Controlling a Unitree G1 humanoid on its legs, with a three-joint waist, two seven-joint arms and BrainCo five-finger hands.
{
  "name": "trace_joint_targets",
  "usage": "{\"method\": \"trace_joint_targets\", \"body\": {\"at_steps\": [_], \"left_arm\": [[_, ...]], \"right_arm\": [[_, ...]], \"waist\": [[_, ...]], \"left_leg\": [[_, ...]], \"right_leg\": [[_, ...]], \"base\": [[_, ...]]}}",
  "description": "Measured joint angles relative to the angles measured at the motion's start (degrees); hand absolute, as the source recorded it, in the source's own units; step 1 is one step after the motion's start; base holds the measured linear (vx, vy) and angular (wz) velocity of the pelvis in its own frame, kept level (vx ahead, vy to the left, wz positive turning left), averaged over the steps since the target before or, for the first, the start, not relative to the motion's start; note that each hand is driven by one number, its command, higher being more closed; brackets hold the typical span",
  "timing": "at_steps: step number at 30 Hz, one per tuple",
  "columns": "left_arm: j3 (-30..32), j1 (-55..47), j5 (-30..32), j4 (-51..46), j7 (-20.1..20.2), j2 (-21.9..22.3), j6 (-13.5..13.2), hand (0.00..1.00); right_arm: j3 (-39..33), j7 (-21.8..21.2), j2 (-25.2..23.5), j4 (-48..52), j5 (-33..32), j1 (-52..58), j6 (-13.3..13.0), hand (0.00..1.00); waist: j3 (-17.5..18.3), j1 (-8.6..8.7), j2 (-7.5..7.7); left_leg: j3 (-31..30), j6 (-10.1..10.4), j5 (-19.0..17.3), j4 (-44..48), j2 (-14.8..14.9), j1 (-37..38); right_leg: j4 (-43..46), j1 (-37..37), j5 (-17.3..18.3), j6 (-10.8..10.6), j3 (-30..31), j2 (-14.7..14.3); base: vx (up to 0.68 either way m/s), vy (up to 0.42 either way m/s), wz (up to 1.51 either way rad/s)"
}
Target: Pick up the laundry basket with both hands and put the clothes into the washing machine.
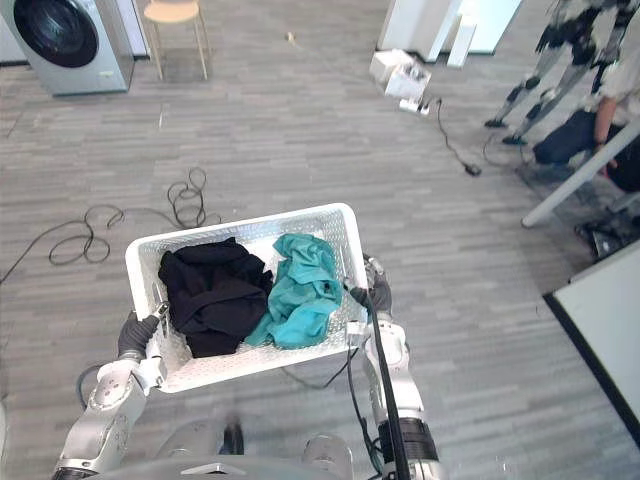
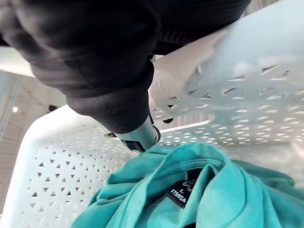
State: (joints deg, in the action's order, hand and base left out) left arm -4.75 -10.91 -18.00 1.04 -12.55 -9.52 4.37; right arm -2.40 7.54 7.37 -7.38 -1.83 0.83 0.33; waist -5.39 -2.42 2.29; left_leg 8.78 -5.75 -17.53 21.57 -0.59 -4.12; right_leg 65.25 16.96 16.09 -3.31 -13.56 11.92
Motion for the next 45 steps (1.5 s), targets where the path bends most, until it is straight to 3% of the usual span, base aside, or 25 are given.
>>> {"method": "trace_joint_targets", "body": {"at_steps": [3,6,8,9,11,12,13,15,17,20,22,24,26,28,30,31,34,36,39,40,41,42,43,44,45], "left_arm": [[-0.7,2.2,2.3,0.2,0.7,-1.0,0.0,1.0],[-1.8,4.8,3.7,1.7,0.9,-1.2,-0.1,1.0],[-1.9,6.1,4.4,4.1,1.0,-1.0,-0.2,1.0],[-2.0,6.0,5.0,5.1,1.0,0.0,-0.2,1.0],[-1.9,5.7,5.9,6.3,1.0,1.5,-0.2,1.0],[-1.6,5.5,5.9,6.5,1.0,2.0,-0.2,1.0],[-1.6,5.3,5.8,6.6,1.1,2.1,-0.2,1.0],[-1.6,4.5,5.5,6.5,1.1,2.7,-0.2,1.0],[-1.2,3.4,5.2,5.9,1.1,3.5,-0.6,1.0],[-0.2,2.7,5.1,2.7,1.1,4.5,-0.6,1.0],[0.4,1.9,5.1,1.5,1.0,4.5,-0.6,1.0],[0.4,-0.9,5.2,-2.3,0.7,5.5,-0.6,1.0],[0.5,-1.7,5.8,-2.6,0.7,6.2,-0.6,1.0],[0.5,-3.0,6.0,-2.6,0.7,5.9,-0.6,1.0],[0.8,-2.9,6.1,-2.7,0.6,4.0,-0.5,1.0],[0.8,-2.8,6.5,-2.7,0.6,3.1,-0.3,1.0],[0.4,-2.7,7.6,-2.7,0.6,3.1,-0.1,1.0],[-0.5,-0.2,8.4,-2.6,1.0,2.6,-0.3,1.0],[-0.4,3.0,10.0,-2.5,1.8,1.7,-0.7,1.0],[-0.4,3.3,10.4,-2.5,1.9,1.3,-0.9,1.0],[-0.5,3.3,10.6,-1.8,2.2,2.1,-1.0,1.0],[-0.5,3.3,11.7,-1.0,2.2,3.2,-1.0,1.0],[-0.5,3.4,12.6,-0.9,2.2,3.7,-1.0,1.0],[-0.2,3.1,12.6,-0.8,2.3,4.8,-1.0,1.0],[0.1,2.9,12.3,0.2,2.2,5.7,-1.0,1.0]], "right_arm": [[-0.3,-0.9,0.0,2.6,-0.1,3.3,-0.2,1.0],[-1.3,-1.1,0.4,3.0,-0.1,3.8,0.0,1.0],[-1.2,-1.1,0.4,3.3,-0.1,4.8,0.0,1.0],[-1.2,-1.1,0.6,3.3,-0.1,5.8,0.2,1.0],[-1.2,-1.0,1.7,3.2,-0.6,6.2,0.9,1.0],[-1.0,-1.0,2.0,3.3,-0.6,5.6,1.3,1.0],[-0.9,-0.8,2.1,3.3,-0.7,5.3,1.4,1.0],[-1.0,0.7,2.2,3.6,-1.1,4.8,1.4,1.0],[-0.9,0.8,2.3,4.3,-1.2,4.5,1.2,1.0],[-1.0,0.7,3.1,4.2,-1.7,2.0,1.0,1.0],[-1.0,0.5,2.8,4.2,-2.8,1.2,1.0,1.0],[-1.2,0.6,2.9,4.1,-2.8,0.4,0.9,1.0],[-1.4,0.6,2.6,4.1,-2.8,1.1,0.9,1.0],[-1.4,0.6,1.7,4.1,-2.2,1.7,0.7,1.0],[-1.5,0.5,-0.3,2.6,-2.1,1.8,0.7,1.0],[-2.5,0.5,-2.3,0.7,-1.4,1.7,0.7,1.0],[-2.8,0.5,-2.7,1.5,-0.1,3.6,0.7,1.0],[-3.7,0.4,-2.3,4.5,-0.1,5.6,0.4,1.0],[-4.4,0.3,-2.7,5.3,-0.1,5.6,-0.2,1.0],[-4.4,0.2,-2.9,6.2,-0.1,6.0,-0.1,1.0],[-4.5,0.2,-2.8,6.8,-0.1,7.3,-0.2,1.0],[-4.6,0.4,-2.7,6.8,-0.2,8.3,0.1,1.0],[-4.7,0.5,-2.5,7.5,-0.4,8.5,0.2,1.0],[-5.0,0.6,-1.7,10.0,-0.8,8.7,0.2,1.0],[-5.0,0.9,-1.9,11.8,-1.6,8.6,0.1,1.0]], "waist": [[0.6,3.24,-0.82],[0.7,4.44,-0.71],[1.4,5.86,-0.07],[2.2,6.03,-1.48],[2.7,5.67,-6.9],[2.2,4.28,-8.81],[2.3,3.22,-9.26],[1.0,2.22,-7.86],[0.8,1.39,-6.01],[0.7,-0.15,-5.57],[0.1,-0.76,-4.67],[0.2,-1.59,-4.73],[1.0,-2.29,-3.89],[3.0,-2.28,-2.38],[2.9,-1.59,2.7],[2.8,-0.25,3.59],[1.6,0.83,1.07],[1.8,3.24,-0.69],[2.8,4.45,1.16],[2.8,4.99,1.27],[3.7,5.99,1.42],[3.9,6.58,0.03],[3.3,6.55,-1.3],[1.7,6.0,-4.97],[1.8,4.4,-7.13]], "left_leg": [[-4.0,1.9,-0.6,-6.0,0.4,6.2],[-4.7,5.1,-2.0,-12.4,0.9,14.8],[-6.0,9.0,-4.7,-11.6,1.9,20.0],[-6.2,10.0,-5.5,-6.8,4.0,20.0],[-4.7,9.6,0.0,18.1,11.7,11.4],[-2.0,7.8,12.9,31.8,17.5,6.2],[-0.7,6.9,15.3,38.3,20.2,3.7],[1.4,2.9,11.0,56.2,24.3,-5.0],[4.5,2.1,6.5,54.2,22.5,-10.2],[5.7,4.8,2.3,30.9,16.2,-19.2],[6.1,8.1,5.6,9.7,11.8,-20.4],[7.4,10.0,10.5,-7.4,10.5,-21.2],[7.3,6.3,14.9,-4.9,8.2,-21.2],[7.0,0.5,17.6,0.1,5.0,-20.1],[8.1,-2.0,10.9,5.5,0.7,-17.1],[6.0,-2.6,5.4,8.1,-0.5,-13.6],[2.1,-1.8,1.0,3.8,0.0,-2.7],[-1.2,-0.4,-0.3,-3.0,1.3,5.4],[-2.0,5.0,-1.3,-11.2,1.4,15.3],[-2.6,7.5,-3.0,-11.6,1.0,18.5],[-3.7,8.5,-5.6,-6.2,3.1,20.1],[-4.1,8.1,-4.7,7.7,6.8,16.2],[-4.1,7.5,-1.9,16.8,9.4,13.4],[-4.1,6.1,11.2,32.2,15.4,7.5],[-4.0,4.4,18.7,44.5,19.7,1.7]], "right_leg": [[-18.9,8.2,0.1,1.3,-1.5,-2.4],[-50.6,10.3,-12.0,1.2,-1.6,-3.5],[-53.1,11.3,-18.0,3.3,0.8,-3.8],[-48.5,11.7,-22.7,4.6,1.7,-5.0],[-42.1,9.8,-19.8,6.2,-1.5,-8.9],[-41.4,6.3,-16.7,7.3,-1.8,-12.1],[-41.7,4.4,-15.2,7.8,-1.7,-13.6],[-45.3,-6.7,-11.0,8.4,-1.1,-15.5],[-50.8,-14.5,-9.6,7.9,0.3,-15.0],[-56.9,-21.1,-8.0,6.6,1.3,-14.0],[-58.5,-24.7,-5.6,5.8,1.2,-11.8],[-60.7,-30.2,-1.9,1.7,0.7,-10.9],[-55.3,-31.8,1.5,-0.2,0.4,-8.0],[-31.0,-23.8,1.9,-2.5,1.3,-0.9],[-9.3,-15.9,-11.4,-3.1,1.9,7.2],[1.1,-11.1,-9.0,-1.3,2.0,8.6],[0.7,-4.7,-0.2,1.3,0.8,4.2],[-16.2,4.5,2.1,1.6,-0.2,0.0],[-47.3,9.0,-8.3,0.7,-4.8,-1.3],[-49.1,10.1,-9.1,1.7,-4.8,-1.5],[-46.6,9.6,-15.8,7.4,-1.7,-3.7],[-43.3,8.0,-18.4,7.5,-1.8,-5.8],[-42.1,6.2,-18.6,7.3,-3.1,-6.5],[-40.5,2.6,-14.6,7.9,-4.1,-10.5],[-40.4,-0.5,-10.9,9.4,-3.0,-14.2]], "base": [[0.57,-0.038,0.69],[0.69,-0.123,0.5],[0.86,-0.233,0.6],[0.83,-0.276,0.31],[0.89,-0.305,0.01],[0.79,-0.261,-0.39],[0.79,-0.262,-0.5],[0.74,-0.198,-0.15],[0.76,-0.142,-0.05],[0.63,-0.013,-0.1],[0.63,0.095,-0.01],[0.67,0.166,-0.05],[0.76,0.264,-0.05],[0.89,0.347,0.03],[0.82,0.244,0.36],[0.66,0.084,0.53],[0.89,0.064,0.45],[0.76,-0.011,0.81],[0.8,-0.109,0.46],[0.91,-0.192,0.55],[1.13,-0.285,0.65],[0.94,-0.28,0.57],[0.91,-0.288,0.19],[0.87,-0.244,-0.39],[0.86,-0.202,-0.68]]}}
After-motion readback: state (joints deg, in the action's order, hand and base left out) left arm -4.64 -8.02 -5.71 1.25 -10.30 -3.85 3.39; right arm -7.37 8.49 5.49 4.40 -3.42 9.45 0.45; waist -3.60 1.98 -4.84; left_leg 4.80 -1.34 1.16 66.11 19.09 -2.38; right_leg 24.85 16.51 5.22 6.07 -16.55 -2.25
